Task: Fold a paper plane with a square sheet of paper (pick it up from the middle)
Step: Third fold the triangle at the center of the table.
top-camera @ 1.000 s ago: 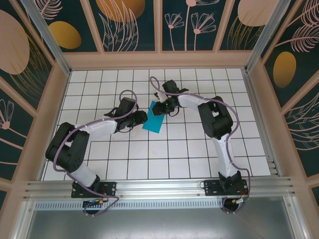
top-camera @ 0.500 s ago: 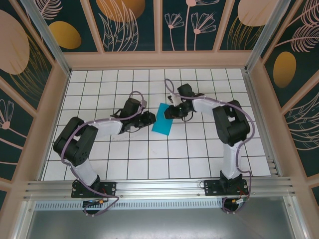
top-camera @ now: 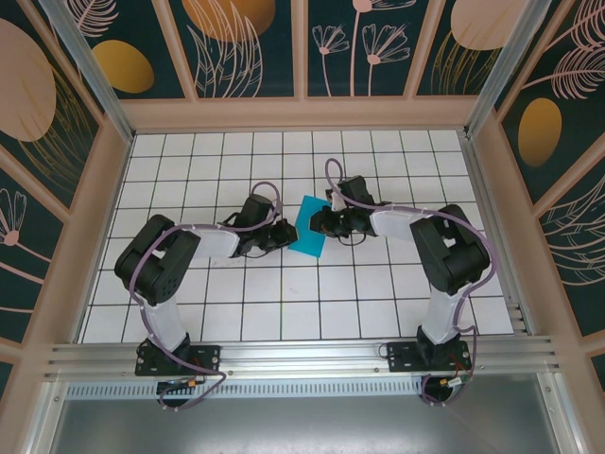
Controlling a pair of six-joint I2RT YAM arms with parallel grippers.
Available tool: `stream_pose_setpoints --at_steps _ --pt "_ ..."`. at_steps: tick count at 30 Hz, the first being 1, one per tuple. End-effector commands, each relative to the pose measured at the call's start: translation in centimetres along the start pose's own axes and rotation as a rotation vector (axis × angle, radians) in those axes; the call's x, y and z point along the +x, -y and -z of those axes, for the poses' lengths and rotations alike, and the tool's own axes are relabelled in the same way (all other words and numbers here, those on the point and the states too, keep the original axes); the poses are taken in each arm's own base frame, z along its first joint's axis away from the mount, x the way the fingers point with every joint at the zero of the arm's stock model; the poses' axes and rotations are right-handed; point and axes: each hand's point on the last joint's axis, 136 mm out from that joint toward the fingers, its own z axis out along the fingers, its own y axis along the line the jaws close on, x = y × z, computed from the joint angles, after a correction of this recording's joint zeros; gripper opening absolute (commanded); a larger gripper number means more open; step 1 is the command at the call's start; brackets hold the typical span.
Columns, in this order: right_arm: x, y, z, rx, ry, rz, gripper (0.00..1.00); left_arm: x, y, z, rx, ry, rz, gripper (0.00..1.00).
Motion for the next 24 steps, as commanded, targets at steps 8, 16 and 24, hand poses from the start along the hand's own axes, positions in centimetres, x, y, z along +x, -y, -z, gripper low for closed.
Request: stream_pose_setpoints --at_steps 8,16,24 --pt "0.9 -0.3 -2.9 -0.026 -0.137 0.054 0.15 1.7 -2.8 -0.5 -0.072 -0.035 0.032 0.10" --pt "1.6 2.9 -3.7 0.071 -0.204 0.081 0.15 2.8 -4.2 -0.5 -0.122 -0.057 0.065 0.10" --pt "0.5 4.8 -2.5 0.086 -0.189 0.095 0.15 5.0 -1.1 -1.2 -0.011 -0.118 0.079 0.11"
